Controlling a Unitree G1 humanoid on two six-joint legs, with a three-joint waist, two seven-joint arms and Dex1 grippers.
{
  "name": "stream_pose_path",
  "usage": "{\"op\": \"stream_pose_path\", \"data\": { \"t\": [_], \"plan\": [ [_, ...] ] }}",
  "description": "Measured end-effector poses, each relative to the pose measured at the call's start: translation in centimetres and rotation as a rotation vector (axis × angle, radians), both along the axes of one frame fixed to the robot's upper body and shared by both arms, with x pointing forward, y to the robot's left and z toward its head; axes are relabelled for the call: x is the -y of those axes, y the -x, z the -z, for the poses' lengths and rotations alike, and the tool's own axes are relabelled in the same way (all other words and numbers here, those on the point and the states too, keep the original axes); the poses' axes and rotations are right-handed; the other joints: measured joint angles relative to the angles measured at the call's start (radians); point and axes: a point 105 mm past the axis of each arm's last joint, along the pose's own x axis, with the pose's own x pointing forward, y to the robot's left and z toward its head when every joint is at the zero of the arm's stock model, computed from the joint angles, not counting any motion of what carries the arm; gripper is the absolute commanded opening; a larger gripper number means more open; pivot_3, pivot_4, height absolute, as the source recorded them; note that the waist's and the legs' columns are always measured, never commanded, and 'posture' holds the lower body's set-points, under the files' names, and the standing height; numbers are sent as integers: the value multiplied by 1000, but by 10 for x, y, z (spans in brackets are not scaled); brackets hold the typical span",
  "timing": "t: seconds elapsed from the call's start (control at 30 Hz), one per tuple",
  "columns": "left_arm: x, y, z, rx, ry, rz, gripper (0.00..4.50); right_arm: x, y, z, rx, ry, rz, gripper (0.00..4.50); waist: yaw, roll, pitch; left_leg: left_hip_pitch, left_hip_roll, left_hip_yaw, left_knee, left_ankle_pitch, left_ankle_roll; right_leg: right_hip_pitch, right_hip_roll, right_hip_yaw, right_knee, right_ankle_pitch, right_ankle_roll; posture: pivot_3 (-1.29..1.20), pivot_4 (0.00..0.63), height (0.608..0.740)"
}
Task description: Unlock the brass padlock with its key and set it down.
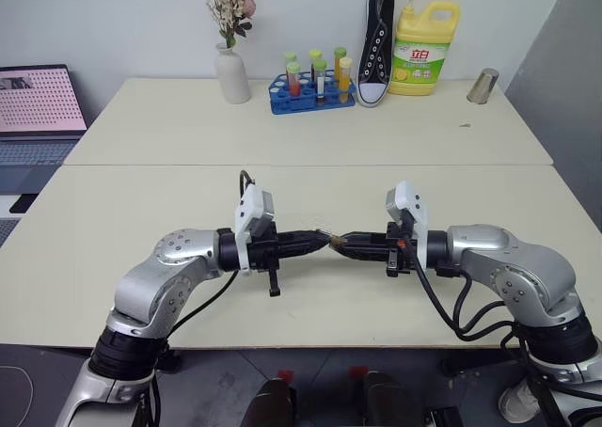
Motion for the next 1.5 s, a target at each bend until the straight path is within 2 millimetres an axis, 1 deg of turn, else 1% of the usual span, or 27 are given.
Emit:
{"op": "stream_pose_path", "data": {
  "t": [0.2, 0.3, 0.4, 0.47, 0.57, 0.6, 0.67, 0.77, 0.87, 0.9, 1.0, 1.03, 1.1, 1.2, 1.27, 1.33, 1.43, 1.5],
  "plan": [
    [-3, 1, 0, 4, -17, 2, 0, -1, 0, 0, -5, -4, -4, 132, 0, 0, 0, 0, 0, 0, 0, 0, 0, 0, 0, 0, 0, 0, 0, 0, 150, 740],
    [-8, 4, 1, 9, -36, 4, 0, 0, 0, 1, -9, -4, -4, 132, 0, 0, 0, 0, 0, 0, 0, 0, 0, 0, 0, 0, 0, 0, 0, 0, 150, 740],
    [-18, 8, 6, 65, -113, -10, 0, 1, -1, 2, -19, 2, 0, 132, 0, 0, 0, 0, 0, 0, 0, 0, 0, 0, 0, 0, 0, 0, 0, 0, 150, 740],
    [-25, 10, 9, 160, -178, -15, 0, 2, -3, 3, -33, 10, 2, 132, 1, 0, 0, 0, 0, 1, 0, 0, 0, 0, 0, 0, 0, 0, 0, 0, 150, 740],
    [-46, 16, 27, 367, -377, 22, 0, 8, -7, 8, -69, 45, 17, 132, 0, 1, 1, 1, 0, 2, -2, 0, 0, 0, 0, 1, -2, 0, -1, 0, 150, 740],
    [-52, 16, 33, 420, -421, 31, 365, 10, -8, 11, -86, 54, 24, 132, 3, 1, 1, 0, 0, 1, -2, 0, 0, 0, 0, 1, -2, 0, -1, 0, 150, 740],
    [-57, 14, 42, 511, -453, 37, 889, 10, -12, 17, -115, 80, 22, 132, 4, 1, 1, 0, 0, 1, -1, 0, 0, 0, 0, 1, -2, 0, -1, 0, 150, 740],
    [-54, 16, 43, 602, -431, 43, 1877, 9, -24, 27, -159, 126, 26, 132, 3, 1, 1, -1, 0, 1, -1, 0, 0, 0, -1, 1, -2, 0, -1, 0, 150, 740],
    [-50, 17, 41, 628, -397, 24, 2924, 8, -34, 38, -213, 170, 22, 132, 2, 1, 1, -1, 0, 1, -1, 0, 0, -1, -1, 0, -2, 0, -1, 0, 150, 740],
    [-50, 19, 42, 621, -390, 12, 3182, 6, -36, 42, -236, 181, 10, 132, 1, 1, 1, 0, 0, 1, -1, 0, 0, -1, -1, 1, -1, 0, -1, 0, 150, 740],
    [-46, 21, 40, 620, -365, -6, 4218, 4, -39, 53, -288, 205, -8, 132, 0, 1, 1, -1, 0, 1, -1, 0, 0, -1, -1, 0, -1, 0, -1, 0, 150, 740],
    [-45, 21, 39, 626, -365, -5, 4492, 3, -40, 56, -294, 221, -14, 132, 0, 1, 1, -1, 0, 1, -1, 0, 0, -1, -1, 0, -1, 0, -1, 0, 150, 740],
    [-44, 23, 39, 629, -363, -4, 4500, 2, -42, 60, -305, 235, -18, 132, 0, 1, 1, 0, 0, 1, -1, 0, 0, -1, -1, 0, -1, 0, -1, 0, 150, 740],
    [-40, 23, 37, 624, -348, -13, 4500, 0, -54, 66, -293, 275, -1, 132, -1, 2, 1, 0, 0, 1, -1, 0, 0, -2, 0, 0, 0, 0, -1, 0, 150, 740],
    [-38, 20, 36, 597, -327, -36, 4500, 4, -61, 68, -261, 309, 20, 855, -1, 2, 1, 0, 0, 1, -1, 0, 0, -2, 0, 0, 0, 0, -1, 0, 150, 740],
    [-38, 16, 38, 534, -312, -68, 4500, 9, -64, 69, -233, 331, 36, 1460, -1, 2, 1, -1, 0, 1, -1, 0, 0, -2, 0, 0, 0, 0, -1, 0, 150, 740],
    [-39, 12, 39, 475, -302, -92, 4500, 16, -67, 67, -196, 350, 42, 2561, 0, 2, 1, -1, 0, 1, -1, 0, 0, -2, 0, 0, 0, 0, -1, 0, 150, 740],
    [-40, 8, 39, 435, -293, -121, 4500, 25, -67, 64, -166, 363, 59, 3302, 1, 2, 1, -1, 0, 0, -1, 0, 0, -2, 0, 0, 0, 0, -1, 0, 150, 740]
  ]
}}
